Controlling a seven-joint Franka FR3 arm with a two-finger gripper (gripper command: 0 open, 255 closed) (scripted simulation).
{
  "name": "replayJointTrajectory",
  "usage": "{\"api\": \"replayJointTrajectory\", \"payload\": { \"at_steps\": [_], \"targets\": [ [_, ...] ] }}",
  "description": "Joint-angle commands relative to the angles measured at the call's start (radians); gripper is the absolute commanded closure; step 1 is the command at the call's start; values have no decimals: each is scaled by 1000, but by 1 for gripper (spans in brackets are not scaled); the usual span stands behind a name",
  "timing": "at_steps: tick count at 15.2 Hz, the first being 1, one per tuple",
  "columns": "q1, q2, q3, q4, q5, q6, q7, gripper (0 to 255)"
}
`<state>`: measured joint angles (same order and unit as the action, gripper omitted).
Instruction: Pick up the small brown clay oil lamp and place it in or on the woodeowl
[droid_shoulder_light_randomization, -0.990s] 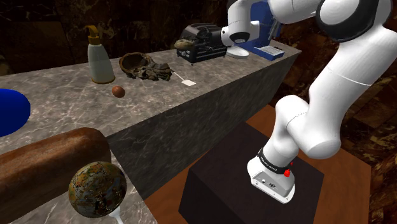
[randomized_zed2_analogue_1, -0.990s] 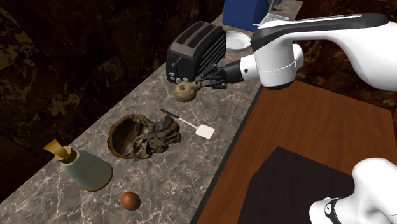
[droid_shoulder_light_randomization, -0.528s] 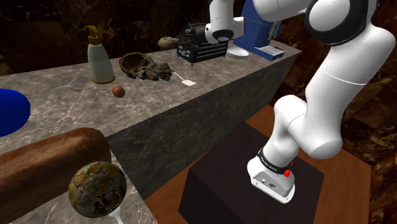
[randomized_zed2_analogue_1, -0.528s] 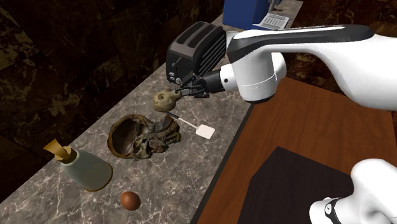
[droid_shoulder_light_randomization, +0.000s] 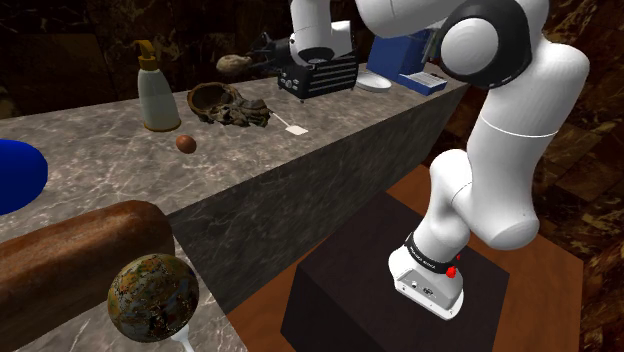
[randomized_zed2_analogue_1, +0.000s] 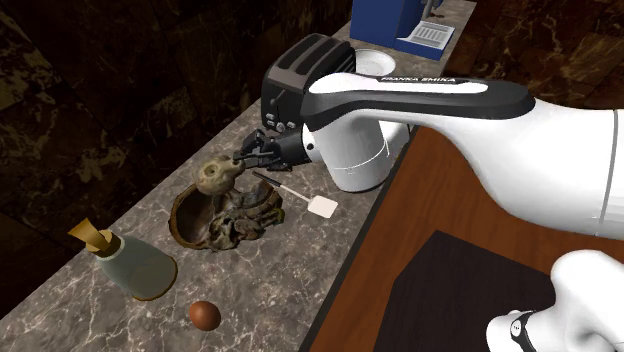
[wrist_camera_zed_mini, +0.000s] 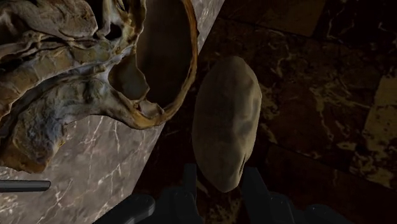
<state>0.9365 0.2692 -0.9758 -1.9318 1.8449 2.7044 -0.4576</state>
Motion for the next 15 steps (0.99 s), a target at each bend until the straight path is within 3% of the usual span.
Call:
{"api": "replayJointTrajectory", "payload": {
  "at_steps": [1,15],
  "targets": [
    [7,18,11,10,26,11,-3,255],
    [-46,144,39,-24,279,-89,-198,255]
  ]
}}
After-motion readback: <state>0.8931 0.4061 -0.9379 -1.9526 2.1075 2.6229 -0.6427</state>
